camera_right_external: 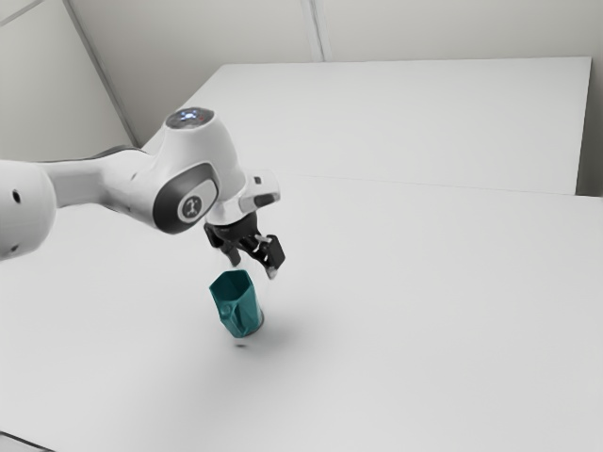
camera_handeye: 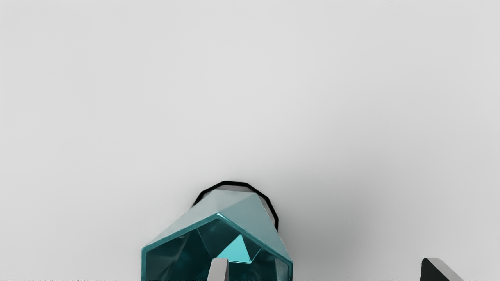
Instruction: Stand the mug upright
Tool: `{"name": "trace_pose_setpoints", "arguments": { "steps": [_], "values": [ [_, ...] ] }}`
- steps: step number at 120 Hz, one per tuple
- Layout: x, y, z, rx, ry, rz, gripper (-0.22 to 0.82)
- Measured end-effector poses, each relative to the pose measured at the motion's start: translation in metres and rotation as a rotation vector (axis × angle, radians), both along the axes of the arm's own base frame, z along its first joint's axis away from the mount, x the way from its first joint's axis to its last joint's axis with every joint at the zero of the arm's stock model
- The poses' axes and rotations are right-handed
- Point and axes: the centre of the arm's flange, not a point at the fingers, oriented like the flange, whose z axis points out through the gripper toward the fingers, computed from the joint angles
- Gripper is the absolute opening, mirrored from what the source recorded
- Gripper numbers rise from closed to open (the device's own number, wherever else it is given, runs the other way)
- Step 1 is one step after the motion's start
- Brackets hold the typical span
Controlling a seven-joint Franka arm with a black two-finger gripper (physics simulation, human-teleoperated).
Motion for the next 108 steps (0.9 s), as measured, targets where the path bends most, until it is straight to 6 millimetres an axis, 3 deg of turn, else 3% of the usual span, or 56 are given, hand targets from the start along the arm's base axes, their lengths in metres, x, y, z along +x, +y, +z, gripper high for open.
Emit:
{"name": "trace_pose_setpoints", "arguments": {
  "steps": [19, 58, 108],
  "values": [
    [0.013, -0.002, 0.031, -0.019, 0.019, 0.019, 0.56],
    [0.038, 0.018, 0.085, -0.031, 0.075, 0.073, 0.58],
    [0.055, 0.021, 0.157, -0.031, 0.095, 0.08, 0.58]
  ]
}}
